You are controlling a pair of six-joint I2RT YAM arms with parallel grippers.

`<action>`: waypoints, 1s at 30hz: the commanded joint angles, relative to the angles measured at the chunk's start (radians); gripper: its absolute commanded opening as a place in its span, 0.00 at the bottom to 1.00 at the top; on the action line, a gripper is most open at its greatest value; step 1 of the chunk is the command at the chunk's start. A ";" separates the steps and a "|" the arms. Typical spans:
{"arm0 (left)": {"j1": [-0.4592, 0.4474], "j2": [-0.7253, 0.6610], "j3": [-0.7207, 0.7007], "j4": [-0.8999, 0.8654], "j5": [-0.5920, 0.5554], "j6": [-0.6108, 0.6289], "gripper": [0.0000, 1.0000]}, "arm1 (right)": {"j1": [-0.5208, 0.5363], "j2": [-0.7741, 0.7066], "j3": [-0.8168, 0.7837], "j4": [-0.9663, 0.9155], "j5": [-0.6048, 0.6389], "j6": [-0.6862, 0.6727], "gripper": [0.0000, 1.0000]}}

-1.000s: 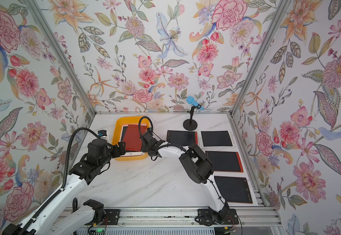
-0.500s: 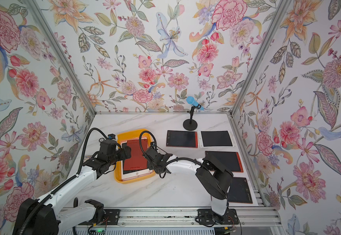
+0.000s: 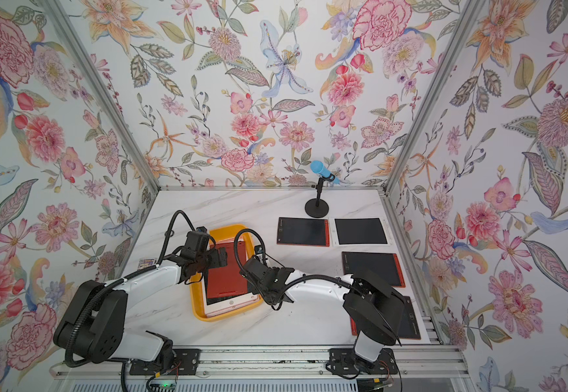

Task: Take out the writing tablet from the storage box
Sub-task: Move the storage box to the center of the board, then pick up the writing tablet from the storage box.

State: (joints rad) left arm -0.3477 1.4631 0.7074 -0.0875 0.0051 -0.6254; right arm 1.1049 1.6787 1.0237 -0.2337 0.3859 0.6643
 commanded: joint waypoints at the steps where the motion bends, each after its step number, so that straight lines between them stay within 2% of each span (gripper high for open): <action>1: 0.003 0.043 0.012 0.042 0.047 -0.009 0.99 | 0.007 -0.025 -0.007 0.000 0.039 0.016 0.13; 8: 0.003 0.093 0.011 0.086 0.104 -0.032 0.99 | 0.012 -0.008 0.007 0.001 0.038 0.005 0.13; 10: 0.004 0.131 0.002 0.111 0.149 -0.046 0.99 | 0.011 0.002 0.012 0.002 0.034 0.001 0.13; 18: 0.001 0.109 -0.069 0.296 0.371 -0.166 0.91 | 0.008 0.057 0.050 0.046 -0.015 -0.061 0.11; 20: -0.002 0.052 -0.093 0.352 0.422 -0.209 0.87 | 0.003 0.070 0.067 0.047 -0.025 -0.085 0.11; 24: -0.017 -0.061 -0.164 0.499 0.480 -0.329 0.86 | -0.009 0.091 0.073 0.070 -0.042 -0.075 0.11; 30: -0.021 -0.195 -0.187 0.556 0.522 -0.409 0.85 | -0.011 0.098 0.078 0.082 -0.031 -0.078 0.11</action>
State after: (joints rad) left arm -0.3473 1.3262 0.5236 0.3656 0.4149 -0.9592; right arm 1.0832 1.7462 1.0801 -0.1883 0.4057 0.6136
